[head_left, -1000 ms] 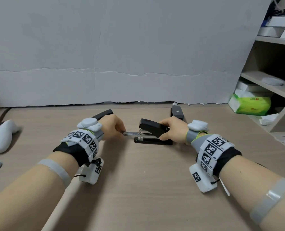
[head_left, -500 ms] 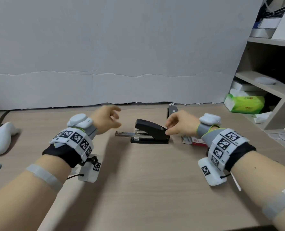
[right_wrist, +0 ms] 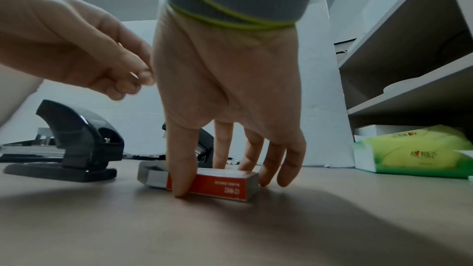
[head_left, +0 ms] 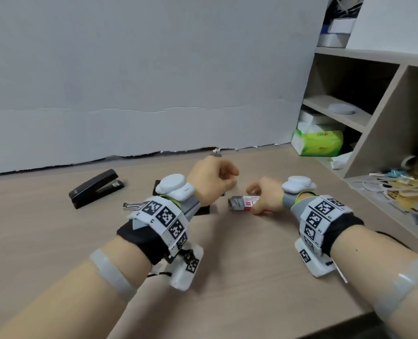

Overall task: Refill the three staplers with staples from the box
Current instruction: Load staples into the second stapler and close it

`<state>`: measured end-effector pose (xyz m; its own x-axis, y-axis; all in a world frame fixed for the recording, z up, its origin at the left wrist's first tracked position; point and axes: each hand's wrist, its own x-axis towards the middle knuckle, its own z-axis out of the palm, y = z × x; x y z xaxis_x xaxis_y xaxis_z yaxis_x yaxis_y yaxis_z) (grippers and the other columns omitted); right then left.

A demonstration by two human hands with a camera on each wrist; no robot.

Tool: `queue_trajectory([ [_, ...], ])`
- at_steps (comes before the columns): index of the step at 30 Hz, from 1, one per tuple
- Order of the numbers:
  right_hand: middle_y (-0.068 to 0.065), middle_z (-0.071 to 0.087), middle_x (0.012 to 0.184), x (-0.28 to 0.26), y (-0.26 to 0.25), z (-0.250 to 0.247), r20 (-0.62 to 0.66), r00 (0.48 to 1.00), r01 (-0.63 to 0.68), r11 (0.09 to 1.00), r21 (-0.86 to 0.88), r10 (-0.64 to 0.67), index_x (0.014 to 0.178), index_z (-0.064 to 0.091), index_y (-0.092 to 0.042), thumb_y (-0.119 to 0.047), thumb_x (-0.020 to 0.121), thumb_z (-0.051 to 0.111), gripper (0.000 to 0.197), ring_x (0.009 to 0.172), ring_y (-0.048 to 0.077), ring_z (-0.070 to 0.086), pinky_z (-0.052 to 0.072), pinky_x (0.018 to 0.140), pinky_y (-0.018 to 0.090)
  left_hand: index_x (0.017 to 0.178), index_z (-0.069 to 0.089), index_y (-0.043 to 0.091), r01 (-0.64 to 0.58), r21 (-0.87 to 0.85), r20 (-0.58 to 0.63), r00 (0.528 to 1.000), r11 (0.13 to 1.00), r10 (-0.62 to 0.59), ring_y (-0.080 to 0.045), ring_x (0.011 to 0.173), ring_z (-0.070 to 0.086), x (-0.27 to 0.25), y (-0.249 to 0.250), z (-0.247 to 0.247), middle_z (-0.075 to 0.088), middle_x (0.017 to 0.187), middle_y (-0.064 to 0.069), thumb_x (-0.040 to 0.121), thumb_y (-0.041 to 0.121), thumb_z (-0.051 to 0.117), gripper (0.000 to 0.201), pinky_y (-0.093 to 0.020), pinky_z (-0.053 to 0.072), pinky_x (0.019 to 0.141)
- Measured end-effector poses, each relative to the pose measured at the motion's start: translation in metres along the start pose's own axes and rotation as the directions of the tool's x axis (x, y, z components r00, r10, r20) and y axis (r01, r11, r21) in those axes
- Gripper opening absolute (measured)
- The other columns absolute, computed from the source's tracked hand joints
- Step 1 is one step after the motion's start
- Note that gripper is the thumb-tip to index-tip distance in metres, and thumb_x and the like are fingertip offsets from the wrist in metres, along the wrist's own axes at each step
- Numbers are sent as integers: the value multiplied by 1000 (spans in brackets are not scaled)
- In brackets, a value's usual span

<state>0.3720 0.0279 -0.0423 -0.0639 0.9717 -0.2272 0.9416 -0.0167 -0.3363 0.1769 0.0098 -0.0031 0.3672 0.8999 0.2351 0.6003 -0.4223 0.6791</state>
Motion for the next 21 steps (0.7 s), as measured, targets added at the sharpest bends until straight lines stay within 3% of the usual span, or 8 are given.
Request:
queue_trajectory([
  [3, 2, 70, 107, 1, 0, -4, 35, 999, 31, 1000, 0, -31, 116, 66, -20, -19, 70, 80, 49, 94, 25, 68, 54, 80, 31, 95, 72, 18, 14, 130, 46, 999, 991, -20, -10, 76, 60, 9, 2, 18, 67, 83, 5, 82, 9, 64, 18, -21, 49, 75],
  [7, 2, 72, 101, -1, 5, -7, 72, 996, 48, 999, 14, -49, 112, 68, -19, -18, 70, 81, 45, 90, 26, 69, 56, 76, 33, 99, 71, 17, 13, 363, 197, 976, 932, -90, -22, 91, 67, 20, 0, 40, 70, 100, -2, 79, 11, 70, 21, -33, 56, 80],
  [11, 1, 72, 90, -4, 10, -7, 87, 994, 65, 997, 38, -69, 104, 68, -21, -16, 69, 82, 38, 60, 19, 61, 46, 49, 22, 100, 70, 16, -42, 540, 310, 938, 841, -153, -27, 91, 66, 28, 0, 55, 68, 102, -6, 75, 15, 76, 25, -32, 51, 71],
  [14, -2, 68, 87, -7, 15, -8, 96, 994, 58, 998, 31, -61, 105, 66, -24, -17, 70, 82, 39, 52, 14, 55, 40, 43, 18, 99, 69, 18, -49, 546, 329, 931, 836, -161, -27, 91, 66, 31, 0, 60, 66, 100, -5, 71, 16, 79, 30, -34, 55, 75],
  [17, -1, 69, 89, -9, 20, -10, 99, 994, 45, 998, 49, -50, 107, 66, -22, -16, 71, 81, 39, 57, 18, 57, 43, 48, 21, 97, 70, 21, -36, 505, 312, 939, 862, -143, -27, 85, 68, 32, 0, 62, 70, 97, -5, 72, 19, 79, 27, -35, 57, 72],
  [21, -1, 68, 90, -10, 22, -9, 84, 995, 42, 998, 44, -45, 107, 67, -21, -17, 71, 82, 39, 57, 15, 55, 42, 50, 22, 99, 73, 21, -36, 474, 296, 947, 880, -121, -27, 84, 67, 31, -3, 61, 71, 94, -4, 74, 18, 78, 25, -32, 55, 69],
])
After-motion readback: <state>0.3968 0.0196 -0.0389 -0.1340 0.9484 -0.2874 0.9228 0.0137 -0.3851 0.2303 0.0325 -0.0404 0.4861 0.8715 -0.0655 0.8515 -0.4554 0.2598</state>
